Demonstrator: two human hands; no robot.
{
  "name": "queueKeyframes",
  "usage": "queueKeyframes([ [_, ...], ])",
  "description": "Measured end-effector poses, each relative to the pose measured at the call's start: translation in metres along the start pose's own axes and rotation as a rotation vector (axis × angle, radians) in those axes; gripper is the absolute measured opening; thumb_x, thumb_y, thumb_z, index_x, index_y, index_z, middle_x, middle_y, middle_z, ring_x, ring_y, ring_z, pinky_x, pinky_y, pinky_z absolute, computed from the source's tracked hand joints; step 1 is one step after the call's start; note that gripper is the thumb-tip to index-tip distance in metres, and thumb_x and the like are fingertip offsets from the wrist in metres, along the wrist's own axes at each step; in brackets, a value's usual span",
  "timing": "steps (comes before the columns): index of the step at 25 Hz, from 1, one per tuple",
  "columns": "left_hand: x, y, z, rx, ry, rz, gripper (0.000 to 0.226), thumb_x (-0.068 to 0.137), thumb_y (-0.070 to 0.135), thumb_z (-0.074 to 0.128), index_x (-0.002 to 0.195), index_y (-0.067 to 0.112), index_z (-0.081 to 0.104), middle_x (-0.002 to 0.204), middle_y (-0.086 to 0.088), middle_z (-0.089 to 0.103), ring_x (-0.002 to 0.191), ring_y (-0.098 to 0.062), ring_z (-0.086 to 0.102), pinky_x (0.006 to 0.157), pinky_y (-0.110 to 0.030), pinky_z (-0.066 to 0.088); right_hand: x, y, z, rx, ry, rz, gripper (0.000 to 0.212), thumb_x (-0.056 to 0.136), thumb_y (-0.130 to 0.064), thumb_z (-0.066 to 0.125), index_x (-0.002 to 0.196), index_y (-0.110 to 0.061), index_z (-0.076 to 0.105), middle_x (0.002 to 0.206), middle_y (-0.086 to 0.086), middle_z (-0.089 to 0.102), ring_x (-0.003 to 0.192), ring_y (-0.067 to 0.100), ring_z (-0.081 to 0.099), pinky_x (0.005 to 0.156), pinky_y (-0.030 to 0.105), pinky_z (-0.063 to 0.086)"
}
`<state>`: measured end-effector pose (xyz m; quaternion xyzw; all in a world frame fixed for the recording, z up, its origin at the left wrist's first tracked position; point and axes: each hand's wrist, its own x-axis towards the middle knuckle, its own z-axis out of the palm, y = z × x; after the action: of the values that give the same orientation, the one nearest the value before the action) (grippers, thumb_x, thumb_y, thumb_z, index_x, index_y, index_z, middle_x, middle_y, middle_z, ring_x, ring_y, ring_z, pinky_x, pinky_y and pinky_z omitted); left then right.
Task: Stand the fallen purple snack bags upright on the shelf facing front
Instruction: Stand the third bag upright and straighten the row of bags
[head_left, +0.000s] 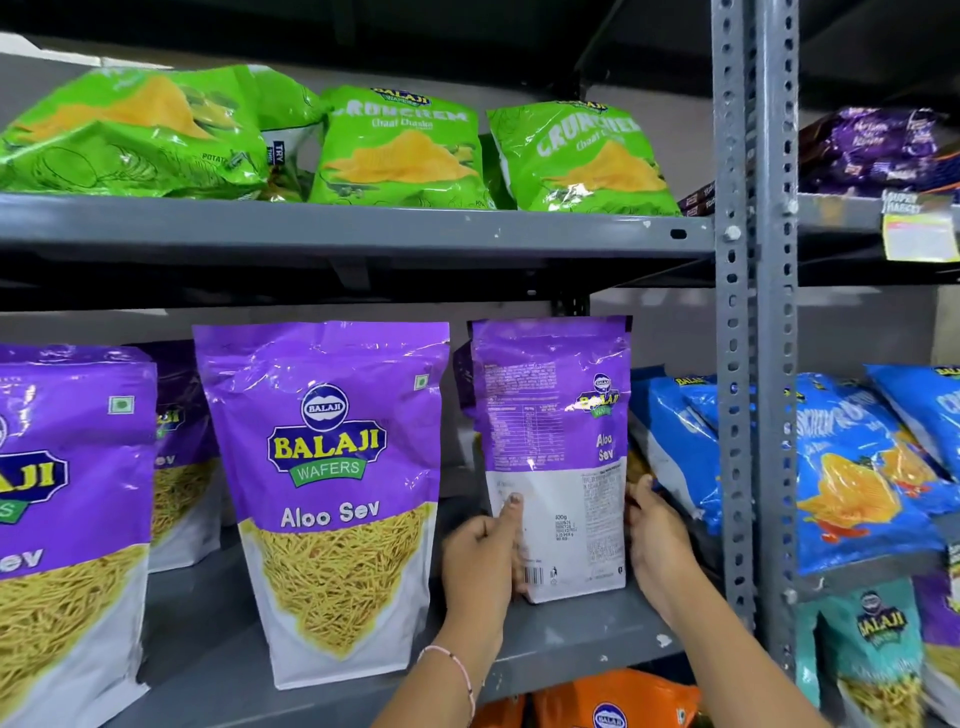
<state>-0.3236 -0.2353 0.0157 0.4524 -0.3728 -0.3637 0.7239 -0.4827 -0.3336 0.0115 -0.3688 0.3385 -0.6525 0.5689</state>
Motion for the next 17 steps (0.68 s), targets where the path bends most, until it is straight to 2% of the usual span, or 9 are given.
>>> queueKeyframes([
  [3,0.004,-0.002,-0.001,0.014,0.047,0.041,0.036,0.094,0.029,0.065,0.07,0.001,0.061,0.047,-0.002,0.058,0.039,-0.012,0.05,0.049,-0.03,0.049,0.001,0.002,-0.003,-0.01,0.009,-0.003,0.04,0.097,-0.045,0.049,0.103,-0.016,0.076,0.1,0.007,0.08,0.092,0.026,0.073,0.089,0.043,0.056],
  [5,0.009,-0.007,-0.002,0.104,0.062,0.08,0.045,0.091,0.042,0.064,0.072,0.001,0.064,0.059,-0.002,0.065,0.055,-0.017,0.058,0.067,-0.039,0.053,0.0,0.003,-0.003,-0.023,0.005,-0.044,0.026,0.095,-0.03,0.056,0.096,-0.014,0.075,0.09,0.005,0.08,0.081,0.027,0.07,0.076,0.037,0.056],
  [7,0.007,-0.006,-0.002,0.224,0.006,0.126,0.061,0.085,0.059,0.062,0.075,-0.001,0.067,0.07,-0.004,0.065,0.066,-0.017,0.056,0.072,-0.036,0.048,-0.004,0.003,-0.001,-0.075,-0.006,-0.079,0.013,0.094,-0.009,0.057,0.098,-0.009,0.07,0.09,0.012,0.074,0.076,0.027,0.061,0.064,0.032,0.045],
  [9,0.004,-0.004,0.0,0.277,-0.109,0.168,0.074,0.073,0.075,0.06,0.066,0.002,0.063,0.072,-0.004,0.061,0.065,-0.011,0.052,0.063,-0.025,0.041,-0.009,0.002,0.001,-0.114,-0.119,-0.095,0.031,0.092,0.0,0.06,0.121,-0.008,0.061,0.117,0.012,0.068,0.093,0.026,0.063,0.071,0.033,0.047],
  [10,0.002,-0.003,0.001,0.268,-0.157,0.165,0.069,0.07,0.077,0.062,0.065,0.007,0.062,0.072,-0.003,0.062,0.064,-0.01,0.053,0.059,-0.02,0.041,-0.01,0.001,0.001,-0.091,-0.184,-0.09,0.043,0.091,0.002,0.061,0.132,-0.011,0.055,0.129,0.008,0.062,0.1,0.022,0.064,0.076,0.034,0.049],
  [12,0.001,0.002,0.003,0.189,-0.156,0.107,0.046,0.078,0.06,0.07,0.076,0.015,0.063,0.075,-0.001,0.065,0.067,-0.012,0.058,0.059,-0.017,0.043,-0.009,0.002,-0.001,-0.058,-0.294,-0.079,0.069,0.087,0.004,0.066,0.147,-0.017,0.04,0.14,0.001,0.048,0.109,0.016,0.062,0.086,0.034,0.05],
  [15,0.013,-0.004,0.001,0.163,-0.042,0.012,0.03,0.09,0.047,0.064,0.09,0.017,0.06,0.092,-0.005,0.068,0.085,-0.023,0.063,0.077,-0.034,0.047,0.0,0.008,-0.005,-0.126,-0.422,-0.078,0.127,0.052,-0.012,0.095,0.156,-0.027,0.023,0.147,-0.001,0.043,0.133,0.026,0.052,0.107,0.043,0.045],
  [16,0.017,-0.007,0.0,0.198,-0.028,0.021,0.025,0.094,0.043,0.059,0.088,0.019,0.063,0.1,-0.009,0.07,0.093,-0.026,0.065,0.084,-0.038,0.048,0.001,0.009,-0.005,-0.132,-0.47,-0.078,0.134,0.041,-0.016,0.1,0.154,-0.027,0.028,0.146,0.003,0.052,0.132,0.029,0.056,0.106,0.044,0.046],
  [17,0.019,-0.011,-0.001,0.231,-0.014,0.038,0.024,0.097,0.038,0.056,0.087,0.02,0.067,0.109,-0.013,0.07,0.1,-0.028,0.066,0.091,-0.041,0.048,0.0,0.01,-0.005,-0.141,-0.509,-0.089,0.128,0.037,-0.018,0.102,0.148,-0.021,0.038,0.139,0.01,0.063,0.126,0.031,0.062,0.101,0.043,0.05],
])
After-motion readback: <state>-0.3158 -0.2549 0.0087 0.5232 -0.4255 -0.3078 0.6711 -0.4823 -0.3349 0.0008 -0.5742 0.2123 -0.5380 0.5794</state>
